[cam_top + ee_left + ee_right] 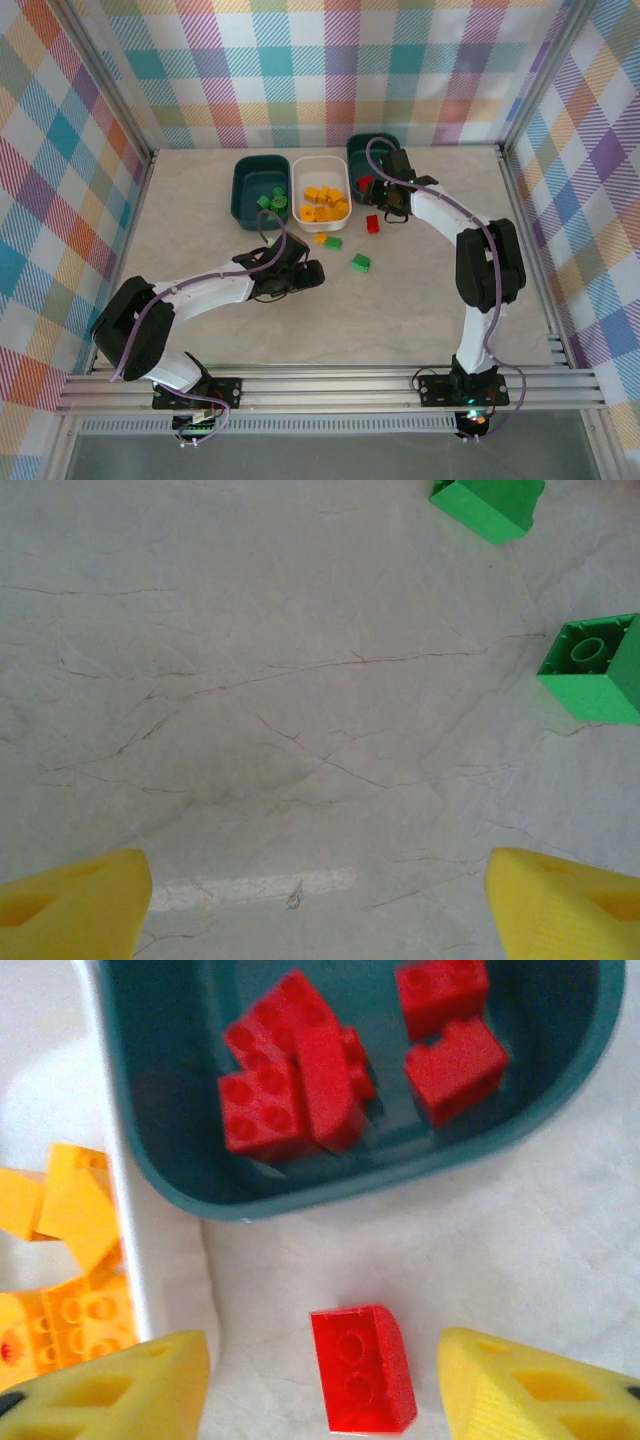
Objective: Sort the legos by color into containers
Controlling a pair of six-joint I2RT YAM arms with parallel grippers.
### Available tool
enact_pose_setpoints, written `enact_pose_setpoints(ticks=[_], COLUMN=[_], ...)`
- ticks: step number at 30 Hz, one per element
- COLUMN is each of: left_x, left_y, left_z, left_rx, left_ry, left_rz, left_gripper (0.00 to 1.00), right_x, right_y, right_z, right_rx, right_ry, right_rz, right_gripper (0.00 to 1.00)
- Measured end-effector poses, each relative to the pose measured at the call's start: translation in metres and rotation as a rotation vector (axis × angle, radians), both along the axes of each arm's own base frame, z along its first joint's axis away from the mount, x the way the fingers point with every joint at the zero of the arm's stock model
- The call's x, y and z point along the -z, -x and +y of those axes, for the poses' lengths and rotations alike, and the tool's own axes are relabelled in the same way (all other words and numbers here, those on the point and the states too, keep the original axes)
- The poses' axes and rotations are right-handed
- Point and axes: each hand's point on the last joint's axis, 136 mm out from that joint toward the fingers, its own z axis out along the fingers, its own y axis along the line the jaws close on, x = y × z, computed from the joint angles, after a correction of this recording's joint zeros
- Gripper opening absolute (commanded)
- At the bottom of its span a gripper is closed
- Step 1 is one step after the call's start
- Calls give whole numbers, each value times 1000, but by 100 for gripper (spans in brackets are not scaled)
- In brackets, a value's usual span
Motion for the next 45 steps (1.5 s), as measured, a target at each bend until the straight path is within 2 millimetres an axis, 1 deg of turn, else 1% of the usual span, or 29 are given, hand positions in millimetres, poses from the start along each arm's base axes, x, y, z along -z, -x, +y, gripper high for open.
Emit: enact_pose_setpoints(ticks=[2, 8, 11, 13, 15, 17, 20, 22, 25, 27, 30, 32, 35, 36, 38, 39, 41, 42, 45], left_x=[0, 3, 4, 3, 2, 2, 2, 2, 2, 2, 3, 3, 3, 3, 1, -1, -5, -8, -19], left_y=[0, 2, 6, 7, 7, 6, 6, 6, 5, 5, 6, 6, 6, 6, 7, 7, 8, 8, 9], left_z=[0, 4, 8, 10, 11, 12, 12, 12, 11, 12, 14, 14, 14, 14, 15, 15, 17, 18, 21], left_rx=[-1, -5, -6, -9, -12, -14, -14, -13, -11, -12, -15, -16, -16, -16, -16, -16, -18, -20, -28], left_ry=[-2, -10, -13, -17, -20, -22, -23, -24, -26, -29, -39, -41, -41, -41, -38, -36, -34, -33, -26], left_rz=[-1, 1, 3, -1, -4, -7, -8, -7, -8, -7, -3, -3, -3, -3, -7, -9, -14, -20, -45], left_gripper=[86, 87, 87, 87, 87, 87, 87, 87, 87, 87, 87, 87, 87, 87, 87, 87, 87, 87, 88], right_x=[9, 50, 68, 76, 80, 83, 85, 85, 83, 82, 72, 51, 13, 1, -24, -35, -51, -56, -57], right_y=[2, 10, 18, 21, 24, 25, 25, 26, 25, 27, 40, 41, 29, 22, 1, -11, -36, -47, -69], right_z=[-1, 1, 7, 12, 16, 14, 12, 9, 10, 12, 13, 15, 20, 22, 26, 27, 26, 23, 8], right_rx=[-4, -28, -67, -101, -127, -141, -158, -168, -183, -192, -206, -209, -211, -210, -198, -188, -172, -162, -125], right_ry=[15, 69, 95, 101, 104, 128, 149, 164, 166, 165, 163, 159, 149, 146, 139, 135, 133, 135, 172], right_rz=[22, 121, 161, 178, 183, 176, 172, 172, 157, 139, 124, 78, -26, -55, -115, -144, -191, -204, -204], right_gripper=[68, 68, 68, 67, 62, 56, 43, 36, 31, 30, 28, 28, 30, 31, 34, 41, 60, 65, 74])
